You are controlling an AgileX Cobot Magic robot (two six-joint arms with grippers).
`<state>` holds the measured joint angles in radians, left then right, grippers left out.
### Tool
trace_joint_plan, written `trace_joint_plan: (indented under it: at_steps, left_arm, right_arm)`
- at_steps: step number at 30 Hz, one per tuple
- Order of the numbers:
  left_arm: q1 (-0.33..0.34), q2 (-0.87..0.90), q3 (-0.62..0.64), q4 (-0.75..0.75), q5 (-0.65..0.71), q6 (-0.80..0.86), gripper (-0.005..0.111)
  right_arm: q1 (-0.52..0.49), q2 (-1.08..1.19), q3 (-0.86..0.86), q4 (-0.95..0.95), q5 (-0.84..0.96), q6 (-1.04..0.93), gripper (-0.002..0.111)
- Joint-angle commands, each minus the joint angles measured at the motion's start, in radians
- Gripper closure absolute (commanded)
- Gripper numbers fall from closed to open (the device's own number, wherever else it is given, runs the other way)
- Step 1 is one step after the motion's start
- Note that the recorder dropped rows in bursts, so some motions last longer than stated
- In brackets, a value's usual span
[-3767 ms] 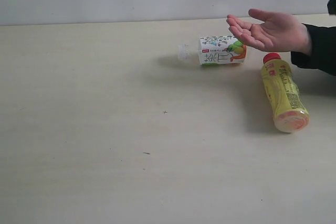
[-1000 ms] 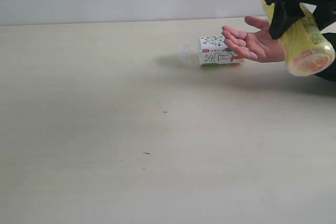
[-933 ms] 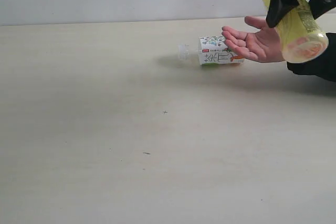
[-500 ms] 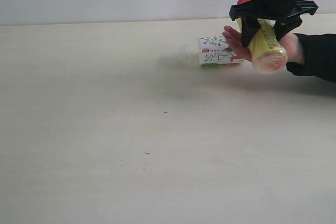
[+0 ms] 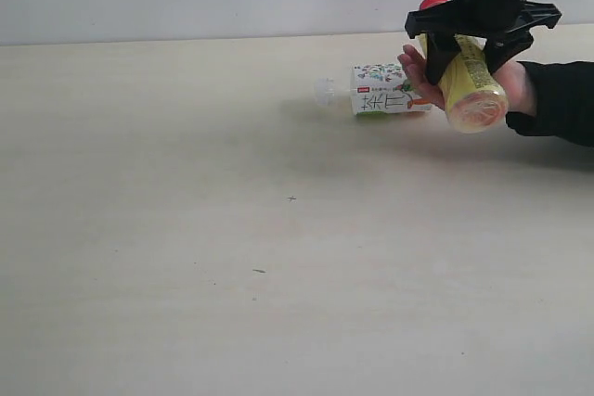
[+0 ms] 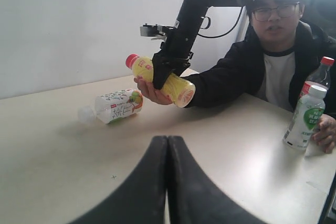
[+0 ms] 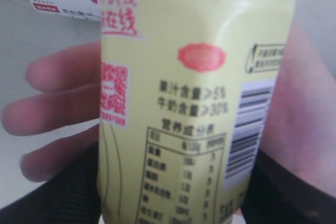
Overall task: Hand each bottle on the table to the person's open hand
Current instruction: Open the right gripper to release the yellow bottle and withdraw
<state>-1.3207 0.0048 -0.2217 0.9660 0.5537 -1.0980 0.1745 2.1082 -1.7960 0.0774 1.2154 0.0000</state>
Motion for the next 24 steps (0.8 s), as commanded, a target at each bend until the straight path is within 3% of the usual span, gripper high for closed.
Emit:
trace_joint_plan:
  at_steps: [1, 11, 14, 24]
  left_arm:
    - [-0.005, -0.005, 0.004, 0.009, -0.006, -0.005, 0.107]
    - [-0.005, -0.005, 0.004, 0.009, -0.006, -0.005, 0.107]
    - [-0.005, -0.005, 0.004, 0.009, -0.006, -0.005, 0.107]
    - [-0.005, -0.005, 0.004, 0.007, -0.006, -0.005, 0.107]
  right_arm:
    - [0.001, 0.0, -0.006, -0.01, 0.006, 0.0, 0.085]
    - [0.001, 0.0, -0.006, -0.008, 0.006, 0.0, 0.034]
    - [0.001, 0.0, -0.006, -0.008, 0.006, 0.0, 0.029]
    - [0.001, -0.018, -0.006, -0.006, 0.006, 0.0, 0.029]
